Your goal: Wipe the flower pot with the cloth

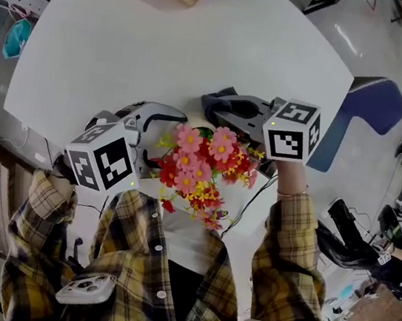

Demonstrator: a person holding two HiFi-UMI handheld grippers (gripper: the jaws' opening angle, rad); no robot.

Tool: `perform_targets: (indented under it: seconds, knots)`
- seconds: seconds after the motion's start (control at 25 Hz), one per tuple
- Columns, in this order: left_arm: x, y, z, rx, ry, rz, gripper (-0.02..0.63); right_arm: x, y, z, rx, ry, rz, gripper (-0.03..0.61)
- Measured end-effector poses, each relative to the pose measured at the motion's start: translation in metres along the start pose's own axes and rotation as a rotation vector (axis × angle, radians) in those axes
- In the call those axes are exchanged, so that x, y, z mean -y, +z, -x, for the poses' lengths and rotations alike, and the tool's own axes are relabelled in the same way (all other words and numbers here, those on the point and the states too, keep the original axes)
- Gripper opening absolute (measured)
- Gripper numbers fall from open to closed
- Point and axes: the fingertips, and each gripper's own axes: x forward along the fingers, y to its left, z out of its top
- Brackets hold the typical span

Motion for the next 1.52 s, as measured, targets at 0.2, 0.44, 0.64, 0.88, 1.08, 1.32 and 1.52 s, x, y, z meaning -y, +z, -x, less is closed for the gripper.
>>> perform_targets:
  seconds: [0.2,0.44,0.64,0.88,1.08,1.32,1.52]
  knots:
    - [0.003,-0.008,0.008,-0.012,0.099,0.018,0.396,0.000,0.002,0.020,0.072,-0.075,0.023,0.017]
    - [0.021,-0.008,0.044,0.063,0.268,0.151,0.388,-0.013,0.010,0.068,0.196,-0.212,0.072,0.017]
    - [0.036,0.027,0.086,0.234,0.426,0.215,0.301,-0.046,0.023,0.114,0.325,-0.302,0.151,0.017]
    - [0.049,0.092,0.128,0.397,0.519,0.256,0.194,-0.104,0.047,0.160,0.470,-0.372,0.277,0.017]
    - [0.056,0.158,0.141,0.481,0.551,0.188,0.111,-0.156,0.072,0.197,0.593,-0.427,0.377,0.017]
    - [0.063,0.216,0.141,0.617,0.580,0.218,0.042,-0.207,0.079,0.227,0.705,-0.504,0.457,0.017]
    - [0.064,0.240,0.132,0.598,0.598,0.191,0.014,-0.230,0.078,0.233,0.740,-0.547,0.501,0.017]
